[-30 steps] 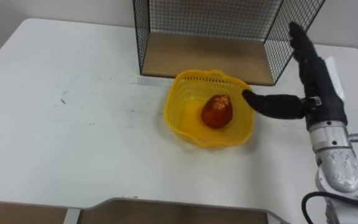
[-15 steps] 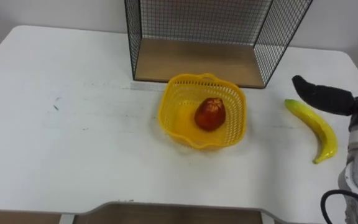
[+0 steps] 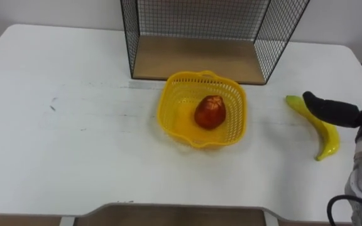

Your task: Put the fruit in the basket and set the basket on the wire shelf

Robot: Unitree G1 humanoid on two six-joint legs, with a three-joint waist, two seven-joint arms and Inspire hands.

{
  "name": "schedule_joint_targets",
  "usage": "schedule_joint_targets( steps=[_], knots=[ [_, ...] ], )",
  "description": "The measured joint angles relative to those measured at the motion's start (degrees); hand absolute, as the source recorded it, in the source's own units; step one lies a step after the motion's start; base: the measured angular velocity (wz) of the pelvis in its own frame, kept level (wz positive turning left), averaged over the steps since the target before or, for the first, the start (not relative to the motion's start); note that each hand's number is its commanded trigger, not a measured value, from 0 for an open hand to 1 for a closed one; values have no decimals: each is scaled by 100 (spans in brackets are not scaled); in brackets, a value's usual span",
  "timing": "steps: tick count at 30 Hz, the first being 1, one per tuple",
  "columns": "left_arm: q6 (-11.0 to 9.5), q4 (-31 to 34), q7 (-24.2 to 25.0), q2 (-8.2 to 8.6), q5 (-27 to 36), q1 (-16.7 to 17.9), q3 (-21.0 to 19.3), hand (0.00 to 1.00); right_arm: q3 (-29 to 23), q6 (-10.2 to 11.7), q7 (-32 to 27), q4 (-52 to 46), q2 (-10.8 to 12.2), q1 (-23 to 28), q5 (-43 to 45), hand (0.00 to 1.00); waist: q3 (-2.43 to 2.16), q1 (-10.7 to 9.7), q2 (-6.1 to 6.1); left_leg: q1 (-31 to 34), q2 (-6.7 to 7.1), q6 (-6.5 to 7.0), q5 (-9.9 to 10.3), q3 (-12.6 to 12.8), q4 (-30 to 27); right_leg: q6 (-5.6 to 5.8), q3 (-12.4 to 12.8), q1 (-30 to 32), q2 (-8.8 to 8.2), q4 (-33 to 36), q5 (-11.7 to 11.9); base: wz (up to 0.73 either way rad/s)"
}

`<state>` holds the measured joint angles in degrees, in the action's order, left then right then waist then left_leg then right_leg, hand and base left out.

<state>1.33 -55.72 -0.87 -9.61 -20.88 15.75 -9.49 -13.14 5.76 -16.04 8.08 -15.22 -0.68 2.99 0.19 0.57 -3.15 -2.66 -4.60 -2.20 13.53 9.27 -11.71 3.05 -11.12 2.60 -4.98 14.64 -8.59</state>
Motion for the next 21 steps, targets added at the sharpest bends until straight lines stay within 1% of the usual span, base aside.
schedule_joint_targets(
  steps=[1, 3, 6, 7, 8, 9, 10, 11, 12, 14, 15, 16, 17, 18, 19, 21],
  knots=[
    [25, 8, -1, 0, 0, 1, 0, 0, 0, -65, 7, 47, -3, -57, 0, 0, -5, -1, -23, 7, 0, 0, 0, -1, 0, 0, -1, 7, 0, -2, 0, 0],
    [89, 34, -1, 1, 4, 5, 1, 0, 0, -92, 64, 53, -40, -86, -49, 0, -6, -1, -48, 15, -1, 0, 0, -1, 0, 0, 2, 14, 0, -2, 0, 0],
    [148, 31, -2, -12, 2, 12, 4, 0, 17, -113, 245, 271, -193, -212, -259, 0, 0, -1, -76, 6, 0, 0, 0, -26, -7, 0, -15, -16, -1, -16, 0, 3],
    [158, 26, -2, -16, 2, 11, 5, 0, 27, -193, 311, 385, -275, -269, -373, 0, -2, 33, -85, 3, -1, 0, 0, -31, -9, 0, -18, -19, 0, -20, 0, 0],
    [172, 5, 0, -16, -3, 12, 4, 0, 34, -222, 395, 500, -354, -301, -503, 0, -4, 77, -88, 0, 0, 0, 0, -31, -10, 0, -12, -19, 0, -21, 0, 0],
    [190, 5, 4, -18, -4, 19, 4, 0, 34, -227, 447, 561, -385, -319, -549, 0, -6, 79, -94, 1, 0, 0, 0, -32, -11, 0, -12, -20, 0, -20, 0, 0],
    [229, 6, 14, -32, -4, 38, 4, 0, 34, -268, 552, 707, -427, -393, -638, 0, -3, 89, -110, 2, 0, 0, 0, -34, -14, 0, -11, -19, -1, -18, 0, 0],
    [244, 6, 31, -51, -7, 54, -4, 0, 33, -355, 639, 776, -464, -437, -716, 0, 3, 100, -126, 4, 0, 0, -2, -38, -18, -1, -11, -18, -1, -17, 0, 0],
    [245, 6, 40, -56, -10, 64, -26, 0, 33, -385, 689, 814, -475, -457, -717, 0, 7, 106, -134, 5, 0, 0, -3, -39, -21, -1, -11, -18, -1, -15, 0, 0],
    [281, 20, 101, -74, -11, 65, -170, 0, 30, -458, 860, 1017, -496, -585, -716, 0, 24, 111, -190, 32, 0, 0, -2, -50, -62, -4, -11, -8, -3, -2, -2, 0],
    [300, 24, 133, -93, -15, 61, -179, 0, 30, -467, 909, 1077, -498, -622, -717, 0, 16, 111, -209, 51, 0, 0, -2, -57, -73, -6, -15, 3, -3, 1, -3, 3],
    [340, 34, 167, -127, -38, 50, -191, 0, 30, -483, 989, 1209, -508, -694, -734, 0, -10, 113, -250, 99, 0, 0, -2, -65, -99, -7, -20, 43, -5, 11, -3, 5],
    [357, 42, 177, -134, -147, 31, -245, 0, 30, -524, 1066, 1323, -556, -744, -768, 0, -24, 124, -277, 120, 0, 0, -2, -74, -113, -9, -29, 53, -7, 13, -1, 4],
    [364, 46, 181, -134, -190, 31, -273, 0, 30, -544, 1111, 1392, -590, -769, -786, 0, -29, 132, -286, 121, 0, 0, -2, -77, -118, -10, -31, 50, -7, 13, -1, 4],
    [382, 51, 181, -136, -244, 32, -280, 0, 30, -610, 1162, 1461, -653, -788, -812, 0, -37, 154, -297, 120, 0, 0, -1, -85, -129, -9, -34, 41, -8, 18, -1, 4],
    [432, 57, 200, -136, -249, 35, -279, 0, 29, -633, 1229, 1568, -724, -842, -815, 0, -30, 151, -285, 113, 0, 0, -1, -117, -144, -10, -50, 11, -8, 14, -1, 8]
  ],
)
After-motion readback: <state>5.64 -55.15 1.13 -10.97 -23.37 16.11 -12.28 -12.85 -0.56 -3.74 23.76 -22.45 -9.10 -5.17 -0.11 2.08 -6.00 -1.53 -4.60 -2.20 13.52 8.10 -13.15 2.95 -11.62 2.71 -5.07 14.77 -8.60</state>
